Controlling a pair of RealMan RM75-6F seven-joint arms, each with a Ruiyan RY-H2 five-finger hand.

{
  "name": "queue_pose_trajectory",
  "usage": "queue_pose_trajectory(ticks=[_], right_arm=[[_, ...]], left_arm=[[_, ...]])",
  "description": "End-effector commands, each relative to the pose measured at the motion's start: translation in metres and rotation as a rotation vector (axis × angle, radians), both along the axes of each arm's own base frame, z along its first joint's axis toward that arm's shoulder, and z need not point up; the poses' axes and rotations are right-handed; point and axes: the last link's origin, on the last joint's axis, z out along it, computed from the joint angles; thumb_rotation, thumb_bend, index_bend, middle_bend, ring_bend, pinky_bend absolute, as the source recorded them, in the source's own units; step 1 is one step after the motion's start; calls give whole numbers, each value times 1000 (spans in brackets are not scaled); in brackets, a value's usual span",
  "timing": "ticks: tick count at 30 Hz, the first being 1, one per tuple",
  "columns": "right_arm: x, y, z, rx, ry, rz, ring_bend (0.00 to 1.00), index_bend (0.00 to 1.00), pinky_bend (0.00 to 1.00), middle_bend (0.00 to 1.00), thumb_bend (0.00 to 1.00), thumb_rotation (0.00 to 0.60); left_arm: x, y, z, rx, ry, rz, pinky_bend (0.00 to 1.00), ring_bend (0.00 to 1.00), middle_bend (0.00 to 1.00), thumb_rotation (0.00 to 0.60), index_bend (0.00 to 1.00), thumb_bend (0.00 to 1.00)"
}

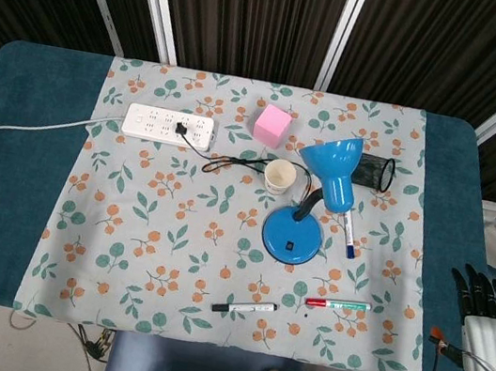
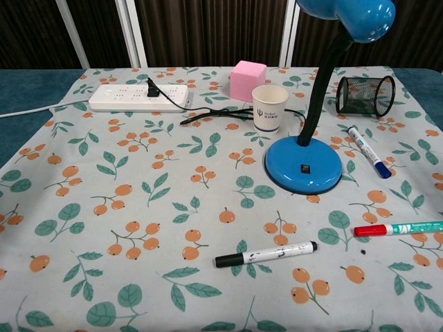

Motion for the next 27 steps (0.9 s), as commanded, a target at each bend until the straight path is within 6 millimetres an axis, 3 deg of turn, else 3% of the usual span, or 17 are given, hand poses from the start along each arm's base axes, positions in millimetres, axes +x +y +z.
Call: queue_pose_trajectory(ticks=[1,27], right_arm=[[0,0,0,1,0,0,20,0,17,16,266,600],[1,0,-1,14,-17,0,20,0,17,17,266,600]], left_arm=[[0,0,0,-1,2,3,83,0,55,600,81,280],[0,0,1,13,7,7,83,0,56,600,80,279]])
